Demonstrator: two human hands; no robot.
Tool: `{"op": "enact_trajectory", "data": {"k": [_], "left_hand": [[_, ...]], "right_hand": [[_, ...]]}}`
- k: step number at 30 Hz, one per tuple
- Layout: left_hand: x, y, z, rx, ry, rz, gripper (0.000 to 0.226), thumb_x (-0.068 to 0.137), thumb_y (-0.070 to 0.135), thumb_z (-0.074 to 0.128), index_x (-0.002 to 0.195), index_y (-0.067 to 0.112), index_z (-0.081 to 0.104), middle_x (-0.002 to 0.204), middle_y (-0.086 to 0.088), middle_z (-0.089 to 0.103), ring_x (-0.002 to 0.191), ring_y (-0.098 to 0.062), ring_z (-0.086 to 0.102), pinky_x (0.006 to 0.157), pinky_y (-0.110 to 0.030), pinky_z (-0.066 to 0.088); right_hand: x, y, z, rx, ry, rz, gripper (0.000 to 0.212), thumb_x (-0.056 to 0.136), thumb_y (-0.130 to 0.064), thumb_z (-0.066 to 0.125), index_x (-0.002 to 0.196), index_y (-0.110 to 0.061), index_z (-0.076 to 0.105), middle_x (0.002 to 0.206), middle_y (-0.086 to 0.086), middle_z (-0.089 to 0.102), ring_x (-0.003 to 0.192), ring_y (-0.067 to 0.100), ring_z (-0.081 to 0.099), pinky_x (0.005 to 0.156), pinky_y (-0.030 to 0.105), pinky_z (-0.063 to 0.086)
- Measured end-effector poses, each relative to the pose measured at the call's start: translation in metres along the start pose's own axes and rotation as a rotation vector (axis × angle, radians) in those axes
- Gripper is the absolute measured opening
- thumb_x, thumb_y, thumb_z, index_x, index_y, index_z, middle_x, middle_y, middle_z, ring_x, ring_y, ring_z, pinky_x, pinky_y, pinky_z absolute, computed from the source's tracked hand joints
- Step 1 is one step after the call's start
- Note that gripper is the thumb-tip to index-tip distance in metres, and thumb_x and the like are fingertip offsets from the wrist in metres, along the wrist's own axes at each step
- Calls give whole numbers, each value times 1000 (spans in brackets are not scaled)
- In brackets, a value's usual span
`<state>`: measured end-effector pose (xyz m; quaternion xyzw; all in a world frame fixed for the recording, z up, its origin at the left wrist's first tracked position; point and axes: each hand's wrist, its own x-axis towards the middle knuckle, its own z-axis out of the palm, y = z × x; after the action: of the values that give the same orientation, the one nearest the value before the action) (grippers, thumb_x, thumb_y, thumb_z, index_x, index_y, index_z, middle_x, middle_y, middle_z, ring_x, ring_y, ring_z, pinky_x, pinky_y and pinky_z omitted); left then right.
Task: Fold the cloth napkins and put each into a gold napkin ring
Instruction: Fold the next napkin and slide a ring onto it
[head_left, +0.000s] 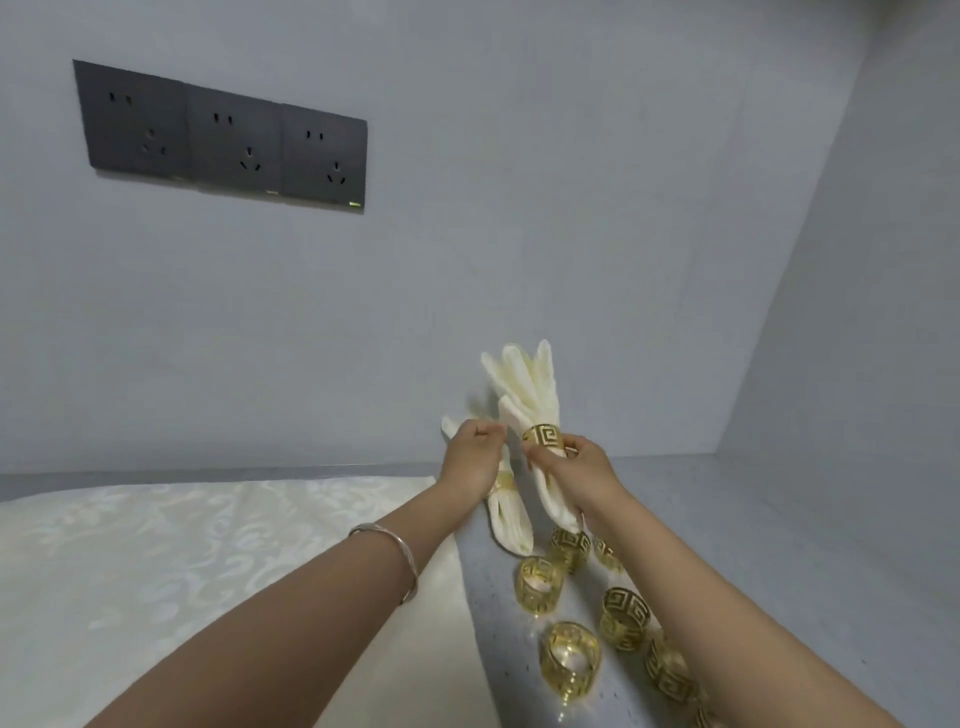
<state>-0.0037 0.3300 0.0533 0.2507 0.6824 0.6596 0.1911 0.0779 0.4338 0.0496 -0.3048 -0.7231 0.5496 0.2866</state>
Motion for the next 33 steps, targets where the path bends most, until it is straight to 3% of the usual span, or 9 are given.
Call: {"op": "enact_trajectory", "data": {"k": [4, 8, 10, 12, 18, 21, 26, 29, 33], "left_hand": [[15, -38, 5, 527, -154, 145, 53, 101, 36, 39, 148, 12, 28, 151, -5, 35, 138, -22, 34, 108, -28, 28], [18, -74, 5, 837, -282, 293, 62, 101, 39, 37, 152, 15, 12, 159, -2, 16, 145, -17, 18, 115, -26, 15], [20, -85, 6, 932, -293, 333, 63, 101, 41, 34, 153, 16, 8, 161, 0, 7, 147, -14, 11, 117, -26, 11], [22, -92, 6, 973, -299, 354, 65, 101, 42, 33, 154, 16, 5, 161, 1, 1, 147, -13, 6, 118, -27, 9], [27, -94, 7, 979, -326, 344, 67, 101, 42, 35, 154, 17, 2, 161, 2, -4, 147, -13, 5, 117, -26, 9], [27, -94, 8, 972, -337, 326, 68, 101, 43, 34, 154, 17, 1, 161, 3, -5, 147, -12, 4, 116, -26, 10], [29, -95, 10, 943, -350, 297, 68, 101, 43, 34, 153, 16, -1, 160, 3, -7, 148, -13, 3, 119, -29, 13], [25, -95, 5, 933, -347, 303, 67, 101, 45, 33, 153, 19, 0, 161, 5, -7, 147, -13, 6, 119, -30, 15], [0, -90, -14, 894, -323, 360, 68, 100, 46, 35, 154, 21, 3, 161, 6, 0, 147, -12, 10, 119, -30, 16]], "right_hand": [[54, 13, 1, 141, 39, 101, 40, 83, -32, 72, 108, -3, 61, 93, 9, 65, 78, 19, 61, 65, 27, 46], [78, 37, 15, 128, 82, 132, 43, 81, -26, 74, 116, -7, 57, 104, 7, 63, 91, 21, 60, 77, 30, 47], [79, 50, 19, 83, 71, 155, 43, 81, -26, 75, 115, -6, 58, 102, 5, 62, 88, 18, 58, 74, 27, 45], [75, 60, 18, -8, 39, 177, 39, 80, -28, 75, 108, -5, 62, 97, 5, 63, 82, 15, 57, 66, 25, 43], [64, 82, -9, -228, -10, 195, 39, 72, -36, 79, 93, -7, 65, 94, 8, 66, 87, 22, 63, 70, 29, 48], [61, 82, -12, -314, -48, 173, 35, 72, -40, 79, 78, -11, 62, 80, 3, 63, 77, 18, 60, 60, 26, 44], [62, 84, -2, -376, -34, 128, 40, 75, -48, 74, 69, -12, 59, 67, -1, 57, 65, 14, 55, 58, 25, 39], [60, 80, -3, -461, -62, 121, 44, 73, -59, 69, 83, -17, 59, 80, -2, 56, 76, 15, 56, 69, 27, 41], [32, 57, -9, -497, -6, -65, 62, 81, -43, 70, 131, -14, 49, 134, 4, 47, 121, 22, 48, 96, 30, 38]]}}
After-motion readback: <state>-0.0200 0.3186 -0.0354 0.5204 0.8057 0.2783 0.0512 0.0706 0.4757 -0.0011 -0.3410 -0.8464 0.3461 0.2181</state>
